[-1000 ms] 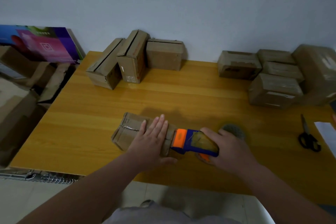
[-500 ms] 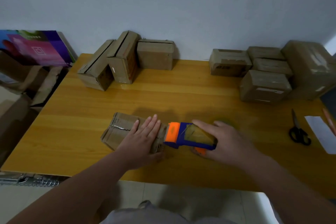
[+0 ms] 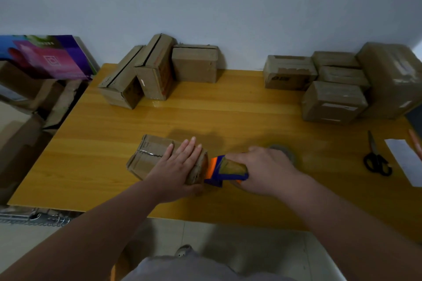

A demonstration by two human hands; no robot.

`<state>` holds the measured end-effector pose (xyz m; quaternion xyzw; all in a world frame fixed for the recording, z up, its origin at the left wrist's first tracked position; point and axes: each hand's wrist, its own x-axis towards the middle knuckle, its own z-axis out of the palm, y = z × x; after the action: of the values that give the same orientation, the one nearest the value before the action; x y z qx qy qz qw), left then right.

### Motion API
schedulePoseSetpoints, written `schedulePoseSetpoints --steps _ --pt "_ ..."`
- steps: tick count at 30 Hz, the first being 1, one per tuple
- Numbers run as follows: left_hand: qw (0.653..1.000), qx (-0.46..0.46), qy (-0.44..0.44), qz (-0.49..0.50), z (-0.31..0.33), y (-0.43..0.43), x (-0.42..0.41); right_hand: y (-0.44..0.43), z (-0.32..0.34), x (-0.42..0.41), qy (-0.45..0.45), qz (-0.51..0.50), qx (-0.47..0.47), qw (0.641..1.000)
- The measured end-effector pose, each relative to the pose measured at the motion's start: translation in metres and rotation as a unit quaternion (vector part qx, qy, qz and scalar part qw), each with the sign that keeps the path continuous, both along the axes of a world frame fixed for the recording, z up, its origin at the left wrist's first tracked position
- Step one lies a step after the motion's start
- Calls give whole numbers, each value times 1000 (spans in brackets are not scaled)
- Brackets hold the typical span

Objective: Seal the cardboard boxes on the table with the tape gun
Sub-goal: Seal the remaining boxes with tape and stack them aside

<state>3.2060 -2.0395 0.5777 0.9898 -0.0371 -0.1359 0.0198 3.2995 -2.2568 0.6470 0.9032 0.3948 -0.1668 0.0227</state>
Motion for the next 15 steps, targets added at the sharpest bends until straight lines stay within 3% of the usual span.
schedulePoseSetpoints --steps 7,15 --pt "1000 -2 -8 -1 -1 0 1 41 18 9 42 -28 -7 999" --pt "1000 -2 5 -6 -1 1 3 70 44 29 125 -39 -102 986"
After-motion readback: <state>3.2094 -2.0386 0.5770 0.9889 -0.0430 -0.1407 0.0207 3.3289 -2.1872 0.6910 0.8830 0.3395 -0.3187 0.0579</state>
